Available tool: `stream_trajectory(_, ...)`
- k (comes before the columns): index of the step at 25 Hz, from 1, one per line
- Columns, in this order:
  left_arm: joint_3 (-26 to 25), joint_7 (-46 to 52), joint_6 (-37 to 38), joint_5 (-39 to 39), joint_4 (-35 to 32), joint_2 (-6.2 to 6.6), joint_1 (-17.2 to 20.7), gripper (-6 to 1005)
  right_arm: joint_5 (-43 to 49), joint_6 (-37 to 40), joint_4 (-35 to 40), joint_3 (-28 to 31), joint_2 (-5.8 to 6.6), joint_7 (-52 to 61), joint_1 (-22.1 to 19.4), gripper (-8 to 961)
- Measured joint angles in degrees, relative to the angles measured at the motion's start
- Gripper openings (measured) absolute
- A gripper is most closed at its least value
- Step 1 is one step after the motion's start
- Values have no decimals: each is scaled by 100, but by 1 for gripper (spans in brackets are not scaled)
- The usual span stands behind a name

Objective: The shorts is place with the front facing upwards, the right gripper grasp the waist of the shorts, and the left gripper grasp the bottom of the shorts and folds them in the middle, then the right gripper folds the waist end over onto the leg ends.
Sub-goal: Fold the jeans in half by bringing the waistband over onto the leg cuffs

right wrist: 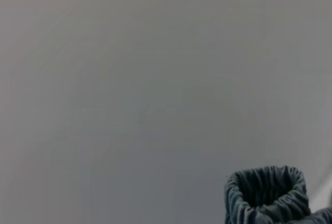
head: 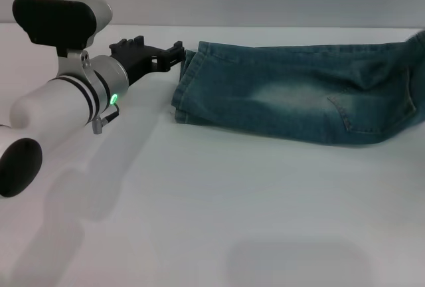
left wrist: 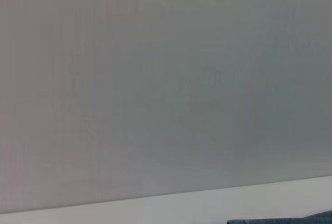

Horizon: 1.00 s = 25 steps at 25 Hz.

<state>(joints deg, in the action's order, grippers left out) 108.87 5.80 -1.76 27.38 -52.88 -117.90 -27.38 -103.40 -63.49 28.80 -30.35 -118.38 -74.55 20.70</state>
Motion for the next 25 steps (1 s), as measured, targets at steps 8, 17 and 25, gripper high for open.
stream_trajectory(8, 228, 64, 223, 41, 35, -17, 113, 807, 11, 36, 409, -875, -2, 621, 676, 86)
stream_trajectory(17, 240, 79, 294, 49, 64, -18, 252, 806, 17, 646, 412, -1958, -4, 927, 1411, 87)
stream_trajectory(25, -459, 80, 676, 32, 16, -6, 770, 806, -14, 1043, 389, -2826, -36, 1171, 1831, 88)
